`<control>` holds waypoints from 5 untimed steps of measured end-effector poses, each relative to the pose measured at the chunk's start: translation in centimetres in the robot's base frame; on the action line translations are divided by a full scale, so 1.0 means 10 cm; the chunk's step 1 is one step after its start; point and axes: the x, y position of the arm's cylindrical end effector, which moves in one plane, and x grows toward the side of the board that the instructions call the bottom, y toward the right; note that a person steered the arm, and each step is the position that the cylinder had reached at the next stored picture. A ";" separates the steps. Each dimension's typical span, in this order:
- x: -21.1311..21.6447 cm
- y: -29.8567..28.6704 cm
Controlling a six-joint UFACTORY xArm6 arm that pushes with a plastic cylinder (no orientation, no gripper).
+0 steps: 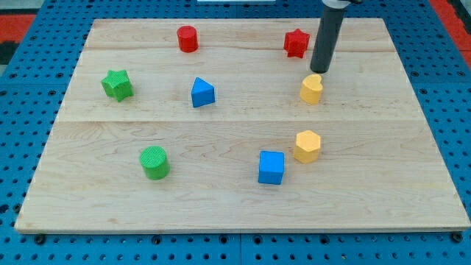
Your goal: Push the yellow heart right and a bit down
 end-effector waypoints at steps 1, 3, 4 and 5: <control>0.31 -0.22; 0.02 0.28; 0.30 0.45; 0.38 0.19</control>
